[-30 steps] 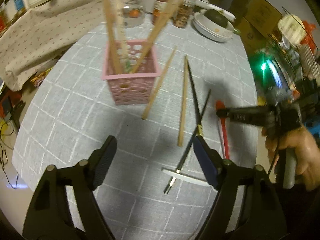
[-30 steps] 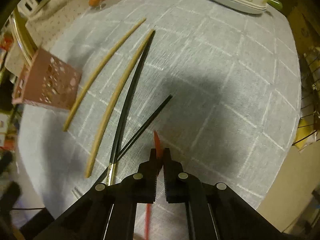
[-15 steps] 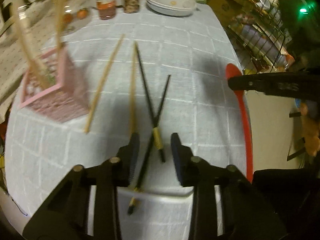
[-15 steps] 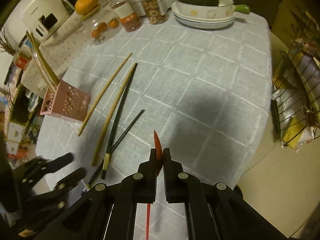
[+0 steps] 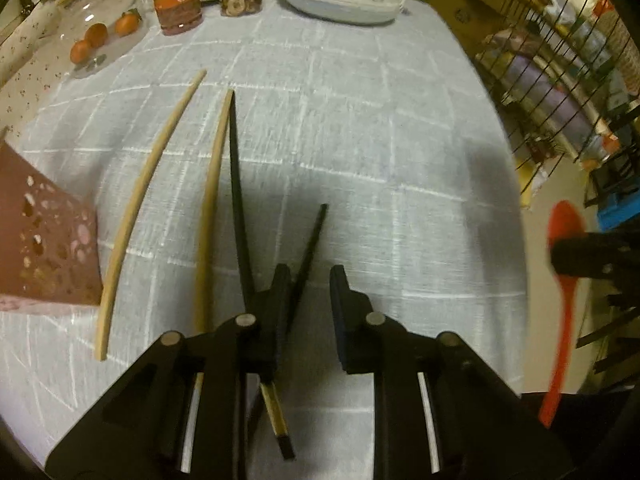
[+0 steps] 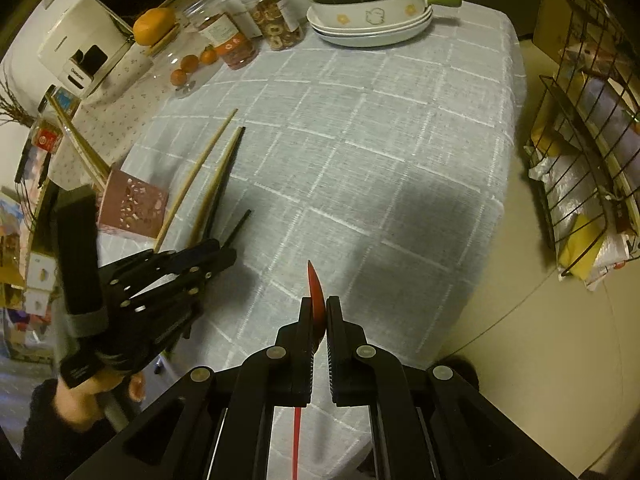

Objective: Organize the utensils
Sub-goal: 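Close the left tool on the black chopsticks and lift them, then carry the black chopsticks over the pink basket and open the left tool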

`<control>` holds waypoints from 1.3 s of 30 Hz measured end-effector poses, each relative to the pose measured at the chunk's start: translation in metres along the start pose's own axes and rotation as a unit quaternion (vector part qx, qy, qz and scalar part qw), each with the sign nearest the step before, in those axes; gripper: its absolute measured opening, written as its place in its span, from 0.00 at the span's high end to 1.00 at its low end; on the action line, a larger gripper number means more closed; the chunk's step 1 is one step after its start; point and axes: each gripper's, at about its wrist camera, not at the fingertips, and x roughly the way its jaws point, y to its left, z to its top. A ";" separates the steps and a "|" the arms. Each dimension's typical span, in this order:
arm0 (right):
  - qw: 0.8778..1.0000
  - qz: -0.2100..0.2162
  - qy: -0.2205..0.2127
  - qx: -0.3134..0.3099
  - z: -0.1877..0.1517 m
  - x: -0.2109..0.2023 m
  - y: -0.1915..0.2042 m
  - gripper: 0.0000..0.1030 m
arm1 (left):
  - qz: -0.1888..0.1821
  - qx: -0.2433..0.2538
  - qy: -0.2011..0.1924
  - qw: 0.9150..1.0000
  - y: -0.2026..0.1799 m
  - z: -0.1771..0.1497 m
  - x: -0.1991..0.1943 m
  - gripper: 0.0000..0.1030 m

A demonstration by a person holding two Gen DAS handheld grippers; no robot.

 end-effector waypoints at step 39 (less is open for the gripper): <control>0.991 -0.005 -0.120 -0.061 -0.012 -0.076 0.065 0.95 | -0.019 0.007 -0.155 0.988 0.027 -0.033 -0.162 0.94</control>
